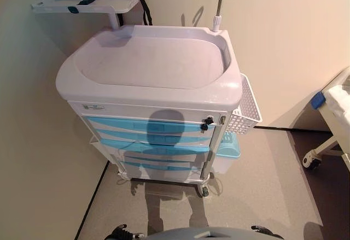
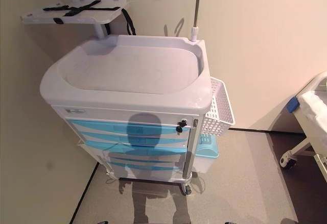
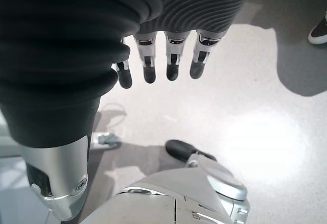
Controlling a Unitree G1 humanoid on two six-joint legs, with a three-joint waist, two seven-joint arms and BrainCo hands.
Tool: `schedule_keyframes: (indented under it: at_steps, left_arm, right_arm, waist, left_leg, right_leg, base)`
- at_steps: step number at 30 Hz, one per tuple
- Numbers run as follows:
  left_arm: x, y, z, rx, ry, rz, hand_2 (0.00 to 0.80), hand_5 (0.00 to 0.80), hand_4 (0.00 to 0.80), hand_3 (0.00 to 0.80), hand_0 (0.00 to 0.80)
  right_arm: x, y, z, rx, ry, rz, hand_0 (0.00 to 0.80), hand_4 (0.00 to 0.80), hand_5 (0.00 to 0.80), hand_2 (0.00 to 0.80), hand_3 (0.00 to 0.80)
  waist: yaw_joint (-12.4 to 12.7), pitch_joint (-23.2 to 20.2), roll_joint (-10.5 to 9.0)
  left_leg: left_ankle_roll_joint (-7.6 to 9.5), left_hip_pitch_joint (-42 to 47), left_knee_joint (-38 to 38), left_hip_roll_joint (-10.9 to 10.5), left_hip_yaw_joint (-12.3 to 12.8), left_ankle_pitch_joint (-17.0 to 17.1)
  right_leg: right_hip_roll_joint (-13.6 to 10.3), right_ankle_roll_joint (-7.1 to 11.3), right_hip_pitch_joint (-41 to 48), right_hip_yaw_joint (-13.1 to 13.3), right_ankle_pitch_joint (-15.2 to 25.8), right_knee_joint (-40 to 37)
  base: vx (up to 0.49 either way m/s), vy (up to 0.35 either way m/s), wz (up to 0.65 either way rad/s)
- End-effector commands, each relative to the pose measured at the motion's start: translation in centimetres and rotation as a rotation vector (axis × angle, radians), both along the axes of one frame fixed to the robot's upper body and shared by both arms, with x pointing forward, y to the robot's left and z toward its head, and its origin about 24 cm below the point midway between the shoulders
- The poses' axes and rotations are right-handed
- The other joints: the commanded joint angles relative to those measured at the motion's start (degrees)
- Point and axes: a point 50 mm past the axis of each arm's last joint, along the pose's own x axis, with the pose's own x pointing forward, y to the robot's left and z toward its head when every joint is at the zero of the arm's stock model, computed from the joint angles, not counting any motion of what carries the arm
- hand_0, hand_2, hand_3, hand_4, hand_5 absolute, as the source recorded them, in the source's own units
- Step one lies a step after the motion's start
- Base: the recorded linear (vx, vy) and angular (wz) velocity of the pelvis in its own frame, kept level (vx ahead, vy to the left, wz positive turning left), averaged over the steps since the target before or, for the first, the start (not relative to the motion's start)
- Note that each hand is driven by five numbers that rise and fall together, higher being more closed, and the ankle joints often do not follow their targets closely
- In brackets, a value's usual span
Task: Open the drawer and pick up the medicine
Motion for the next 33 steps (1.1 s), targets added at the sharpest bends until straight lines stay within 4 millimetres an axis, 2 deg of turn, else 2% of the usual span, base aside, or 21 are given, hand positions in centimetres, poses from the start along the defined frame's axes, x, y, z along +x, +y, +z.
schedule_keyframes:
  at_steps: [1,8,9,10,11,12,16,19,20,22,23,25,27,28,29,32,33]
  left_arm:
    - [1.4,0.5,0.3,0.022,-0.035,0.033,0.0,0.0,0.0,0.0,0.0]
    - [4.0,0.7,1.1,-0.007,-0.184,0.2,0.0,0.0,0.0,0.0,0.0]
    - [5.3,0.5,1.5,-0.051,-0.256,0.284,0.0,0.0,0.0,0.0,0.0]
    - [5.3,0.5,1.5,-0.051,-0.256,0.284,0.0,0.0,0.0,0.0,0.0]
    - [7.0,0.4,2.2,-0.083,-0.345,0.367,0.0,0.0,0.0,0.0,0.0]
    - [7.0,0.4,2.2,-0.083,-0.345,0.368,0.0,0.0,0.0,0.0,0.0]
    - [10.8,0.0,4.3,-0.205,-0.552,0.514,0.0,0.0,0.0,0.0,0.0]
    - [12.3,0.1,5.2,-0.261,-0.631,0.596,0.0,0.0,0.0,0.0,0.0]
    - [13.9,-0.2,6.2,-0.313,-0.704,0.651,0.0,0.0,0.0,0.0,0.0]
    - [14.6,-0.2,6.8,-0.342,-0.742,0.678,0.0,0.0,0.0,0.0,0.0]
    - [16.2,-0.7,8.0,-0.431,-0.814,0.717,0.0,0.0,0.0,0.0,0.0]
    - [16.6,-0.8,8.3,-0.46,-0.83,0.748,0.0,0.0,0.0,0.0,0.0]
    - [18.2,-1.6,9.7,-0.577,-0.896,0.776,0.0,0.0,0.0,0.0,0.0]
    - [19.6,-2.4,11.1,-0.691,-0.953,0.791,0.0,0.0,0.0,0.0,0.0]
    - [19.6,-2.4,11.1,-0.691,-0.953,0.791,0.0,0.0,0.0,0.0,0.0]
    - [21.9,-3.6,13.5,-0.847,-1.034,0.812,0.0,0.0,0.0,0.0,0.0]
    - [23.1,-4.2,14.8,-0.913,-1.075,0.821,0.0,0.0,0.0,0.0,0.0]
  right_arm:
    - [2.0,0.2,0.2,-0.011,-0.035,-0.006,0.0,0.0,0.0,0.0,0.0]
    - [2.6,0.2,0.3,-0.019,-0.064,-0.022,0.0,0.0,0.0,0.0,0.0]
    - [3.3,0.2,0.5,-0.023,-0.09,-0.018,0.0,0.0,0.0,0.0,0.0]
    - [3.3,0.2,0.5,-0.023,-0.091,-0.018,0.0,0.0,0.0,0.0,0.0]
    - [4.2,0.3,0.7,-0.027,-0.121,-0.013,0.0,0.0,0.0,0.0,0.0]
    - [4.3,0.3,0.7,-0.027,-0.121,-0.013,0.0,0.0,0.0,0.0,0.0]
    - [6.2,0.2,1.3,-0.038,-0.186,0.013,0.0,0.0,0.0,0.0,0.0]
    - [7.8,0.3,1.9,-0.037,-0.236,0.028,0.0,0.0,0.0,0.0,0.0]
    - [8.8,0.6,2.2,-0.035,-0.267,0.036,0.0,0.0,0.0,0.0,0.0]
    - [9.2,0.6,2.3,-0.034,-0.278,0.038,0.0,0.0,0.0,0.0,0.0]
    - [10.0,0.6,2.7,-0.035,-0.305,0.048,0.0,0.0,0.0,0.0,0.0]
    - [10.3,0.6,2.8,-0.036,-0.311,0.048,0.0,0.0,0.0,0.0,0.0]
    - [11.0,0.4,3.2,-0.039,-0.333,0.051,0.0,0.0,0.0,0.0,0.0]
    - [11.6,0.3,3.5,-0.038,-0.349,0.056,0.0,0.0,0.0,0.0,0.0]
    - [11.6,0.3,3.5,-0.038,-0.349,0.056,0.0,0.0,0.0,0.0,0.0]
    - [12.2,0.3,3.8,-0.036,-0.362,0.063,0.0,0.0,0.0,0.0,0.0]
    - [12.5,0.2,4.0,-0.036,-0.369,0.068,0.0,0.0,0.0,0.0,0.0]
  waist:
    - [-1.0,1.4,-2.71]
    - [-0.6,3.2,-3.85]
    - [-0.5,4.5,-4.22]
    - [-0.5,4.4,-4.21]
    - [-0.4,6.0,-4.66]
    - [-0.4,5.9,-4.66]
    - [-0.2,8.8,-5.15]
    - [-0.2,10.6,-5.54]
    - [-0.3,11.8,-5.91]
    - [-0.3,12.3,-6.12]
    - [-0.3,13.3,-6.43]
    - [-0.2,13.7,-6.47]
    - [-0.2,14.5,-6.49]
    - [-0.2,15.1,-6.58]
    - [-0.2,15.1,-6.57]
    - [-0.3,15.6,-6.63]
    - [-0.5,15.8,-6.67]
  left_leg:
    - [1.55,-1.1,0.3,-2.4,2.2,-1.0]
    - [2.57,-4.6,4.8,-3.3,1.6,-2.6]
    - [2.74,-7.2,7.2,-3.8,1.6,-3.0]
    - [2.75,-7.4,7.3,-3.8,1.6,-3.0]
    - [2.81,-10.3,9.4,-4.0,1.4,-3.2]
    - [2.81,-10.5,9.5,-4.0,1.4,-3.2]
    - [3.24,-16.2,13.2,-4.6,1.3,-3.6]
    - [3.58,-20.3,16.2,-4.7,1.3,-4.0]
    - [3.92,-23.5,18.9,-4.7,1.2,-4.6]
    - [4.06,-25.1,20.2,-4.8,1.1,-4.8]
    - [4.24,-27.7,22.2,-4.9,1.1,-5.1]
    - [4.33,-28.9,23.4,-4.9,1.1,-5.6]
    - [4.49,-31.7,25.6,-5.0,1.1,-6.0]
    - [4.71,-34.0,27.6,-5.2,0.9,-6.5]
    - [4.71,-34.1,27.7,-5.2,0.9,-6.5]
    - [4.91,-37.3,30.0,-5.4,0.9,-7.1]
    - [4.97,-38.8,31.2,-5.4,0.9,-7.5]
  right_leg:
    - [-1.0,3.52,-1.1,2.2,-1.7,0.5]
    - [-1.8,2.96,-3.6,2.9,-2.8,4.1]
    - [-2.1,2.8,-5.6,3.3,-2.9,5.3]
    - [-2.1,2.8,-5.7,3.3,-2.9,5.4]
    - [-2.1,2.69,-8.2,3.4,-2.7,6.7]
    - [-2.1,2.69,-8.3,3.3,-2.8,6.8]
    - [-2.1,2.43,-14.5,3.5,-3.1,11.0]
    - [-2.4,2.23,-18.9,4.0,-3.5,14.4]
    - [-2.8,2.06,-21.9,4.1,-3.8,16.9]
    - [-2.9,2.01,-23.3,4.1,-4.0,17.9]
    - [-3.2,1.95,-26.0,4.2,-4.2,19.7]
    - [-3.3,1.89,-27.1,4.3,-4.6,20.8]
    - [-3.7,1.8,-29.9,4.3,-5.0,22.9]
    - [-3.9,1.72,-32.1,4.6,-5.2,24.7]
    - [-3.9,1.72,-32.2,4.6,-5.3,24.8]
    - [-4.3,1.64,-35.5,4.6,-5.6,26.8]
    - [-4.4,1.57,-37.1,4.8,-5.9,28.0]
  base:
    - [0.033,0.011,0.03]
    - [-0.019,0.007,0.04]
    - [-0.075,0.006,0.06]
    - [-0.179,-0.002,0.12]
    - [-0.106,-0.007,0.15]
    - [-0.14,-0.01,0.2]
    - [-0.133,0.01,0.1]
    - [-0.153,0.037,0.03]
    - [-0.143,0.03,0.04]
    - [-0.119,0.028,0.02]
    - [-0.107,0.027,0.03]
    - [-0.074,0.024,0.02]
    - [-0.093,0.043,0.01]
    - [-0.071,0.038,0.01]
    - [-0.071,0.034,0.03]
    - [-0.065,0.038,0.04]
    - [-0.048,0.038,0.02]
